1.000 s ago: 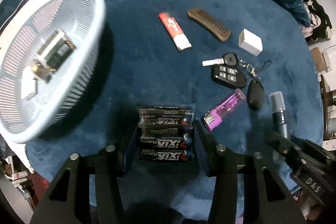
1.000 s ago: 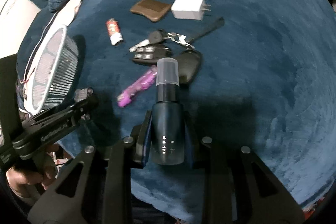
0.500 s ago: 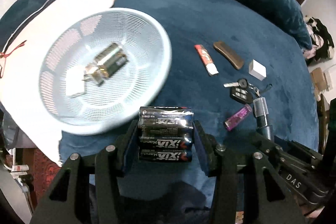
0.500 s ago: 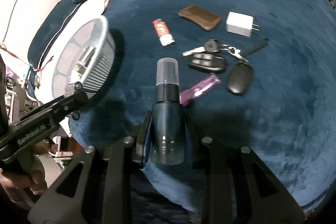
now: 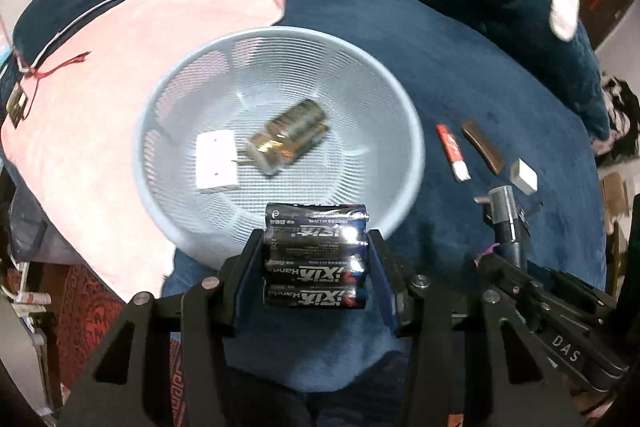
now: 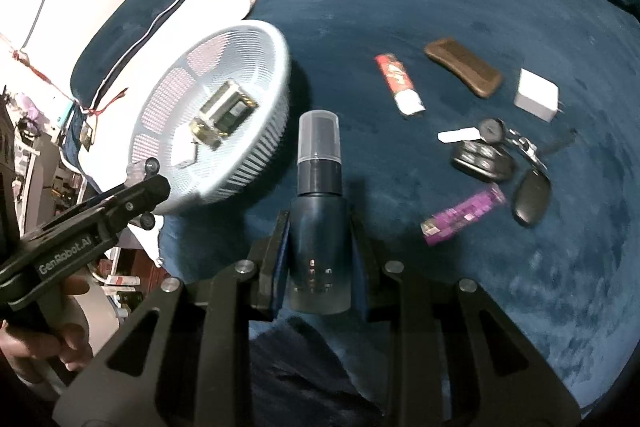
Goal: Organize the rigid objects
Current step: 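Lower the batteries and bottle into the blue basket and open both tools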
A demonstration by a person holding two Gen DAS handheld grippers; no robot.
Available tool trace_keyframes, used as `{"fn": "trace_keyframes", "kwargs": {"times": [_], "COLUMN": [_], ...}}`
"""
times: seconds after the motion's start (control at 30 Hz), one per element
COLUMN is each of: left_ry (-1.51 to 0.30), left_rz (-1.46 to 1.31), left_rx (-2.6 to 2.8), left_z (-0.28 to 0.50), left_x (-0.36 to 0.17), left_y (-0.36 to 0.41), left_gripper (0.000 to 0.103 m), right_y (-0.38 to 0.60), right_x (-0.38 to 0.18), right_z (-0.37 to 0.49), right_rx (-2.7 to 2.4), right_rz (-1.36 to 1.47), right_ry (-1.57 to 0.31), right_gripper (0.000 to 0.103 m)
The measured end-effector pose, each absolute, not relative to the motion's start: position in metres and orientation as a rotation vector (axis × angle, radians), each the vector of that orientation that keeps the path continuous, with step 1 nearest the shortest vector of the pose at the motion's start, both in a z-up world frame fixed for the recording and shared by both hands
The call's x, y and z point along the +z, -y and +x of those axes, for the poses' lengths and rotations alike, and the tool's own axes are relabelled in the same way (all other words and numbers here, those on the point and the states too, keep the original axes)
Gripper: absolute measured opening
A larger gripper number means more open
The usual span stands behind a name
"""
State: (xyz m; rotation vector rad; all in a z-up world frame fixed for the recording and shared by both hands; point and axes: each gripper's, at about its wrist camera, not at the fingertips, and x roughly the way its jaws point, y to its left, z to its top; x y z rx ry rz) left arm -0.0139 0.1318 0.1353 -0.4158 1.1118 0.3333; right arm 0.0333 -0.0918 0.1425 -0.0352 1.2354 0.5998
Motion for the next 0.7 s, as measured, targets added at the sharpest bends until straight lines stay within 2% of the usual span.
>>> {"fn": "trace_keyframes", "kwargs": {"times": [0.53, 0.57, 0.63, 0.7], "left_ry": [-1.114, -1.117, -1.116, -1.095], "left_rz": [-0.479, -0.480, -0.470, -0.459], "left_rx": [0.392, 0.402, 0.427, 0.468], "left_z": [0.003, 0.005, 0.006, 0.002], "left_x": [0.115, 0.114, 0.113, 0.115], "left_y": [-0.191, -0.193, -0.195, -0.197], "left_gripper": [0.051, 0.052, 0.084, 0.094], "right_y": [-0.003, -0.006, -0.011, -0.012], "right_x": [0.146, 0.145, 0.144, 0.144], "right_z": [0.054, 0.058, 0.063, 0.067], "right_rx": [0.724, 0.734, 0.778, 0.780], "right_rz": [-0.100, -0.086, -0.059, -0.048], "right_ry": [-1.222, -1.227, -1.243, -1.257], "right_gripper": [0.028, 0.030, 0.031, 0.043]}}
